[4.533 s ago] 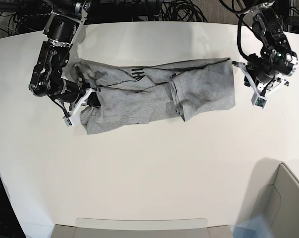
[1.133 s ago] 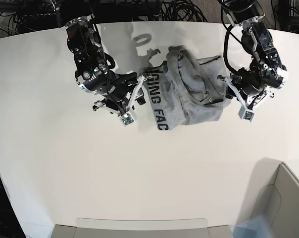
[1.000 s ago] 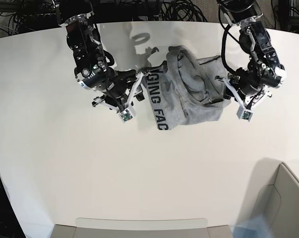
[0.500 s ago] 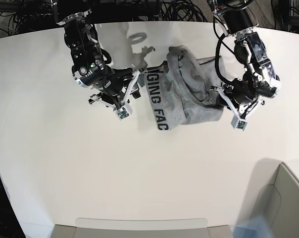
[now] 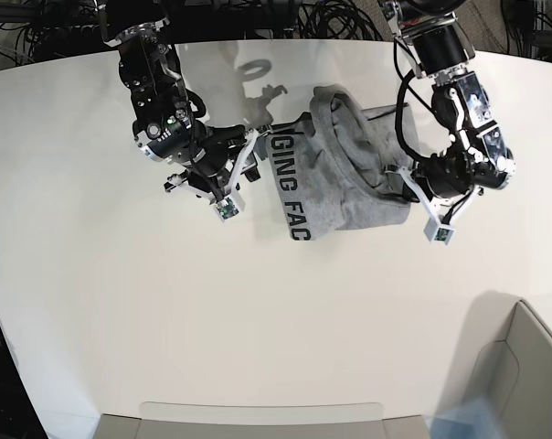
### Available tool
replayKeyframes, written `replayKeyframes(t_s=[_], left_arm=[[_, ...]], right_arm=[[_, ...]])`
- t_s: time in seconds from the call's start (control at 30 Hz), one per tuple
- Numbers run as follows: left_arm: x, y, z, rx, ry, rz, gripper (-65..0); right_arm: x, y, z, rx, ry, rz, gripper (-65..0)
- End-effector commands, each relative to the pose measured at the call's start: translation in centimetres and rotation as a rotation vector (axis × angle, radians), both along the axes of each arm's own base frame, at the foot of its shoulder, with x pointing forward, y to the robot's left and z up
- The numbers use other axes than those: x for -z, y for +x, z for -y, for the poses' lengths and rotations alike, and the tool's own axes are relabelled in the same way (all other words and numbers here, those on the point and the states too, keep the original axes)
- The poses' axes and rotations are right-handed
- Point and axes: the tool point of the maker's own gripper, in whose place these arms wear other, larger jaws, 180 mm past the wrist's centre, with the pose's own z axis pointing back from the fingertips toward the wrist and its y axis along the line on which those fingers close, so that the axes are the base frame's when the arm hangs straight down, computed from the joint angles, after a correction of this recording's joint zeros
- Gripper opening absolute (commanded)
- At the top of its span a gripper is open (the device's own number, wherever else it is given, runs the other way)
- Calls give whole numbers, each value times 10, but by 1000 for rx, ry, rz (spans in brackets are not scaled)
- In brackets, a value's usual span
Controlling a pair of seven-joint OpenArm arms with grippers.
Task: Fold the T-shirt properly
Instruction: 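Press the folded bundle with both grippers and release, then grasp the bundle's edge with the left gripper and tuck it under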
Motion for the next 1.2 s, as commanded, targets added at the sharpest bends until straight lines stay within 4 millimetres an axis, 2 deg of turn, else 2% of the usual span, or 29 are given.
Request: replayKeyframes(t_s=[0.0,0.2,0.33,0.4,0.53,0.6,0.67,0.77,0.83,0.9,1.03,1.07,1.17], left_arm=[[-19,16,-4,-4,5,68,-643],[-39,37,-5,-6,9,127,-640],[-59,56,-18,-13,32,182,-640],[-65,62,-32,-24,56,187,-640],[-61,73,-48,-29,58,182,-636],[-51,71,-51,-32,50,158,-624],[-49,70,-53,-33,53,150,-583],[-39,59,-56,-34,60,119,-463],[-39,55,-69,-41,89,111,-362],[-35,49,-73,-46,94,97,-291],[-31,24,-91,-51,159,41,-312],[-29,16,-91,-45,172,23,-315],[-34,-5,-100,-76,205,13,-319]], right_arm=[[-13,9,-3,-2,24,48,-446],[-14,9,-4,-2,24,48,-446],[-13,9,-3,-2,20,45,-446],[-12,9,-2,-2,16,44,-446],[-10,6,-2,-1,16,38,-446],[-11,6,-2,-1,18,38,-446],[-11,6,-2,-1,19,37,-446],[-12,8,-2,-1,19,42,-446],[-13,9,-2,-1,19,45,-446],[-13,9,-2,-1,19,46,-446],[-14,10,-2,-1,16,49,-446],[-14,10,-2,-1,16,49,-446],[-13,10,-2,-2,15,49,-446]])
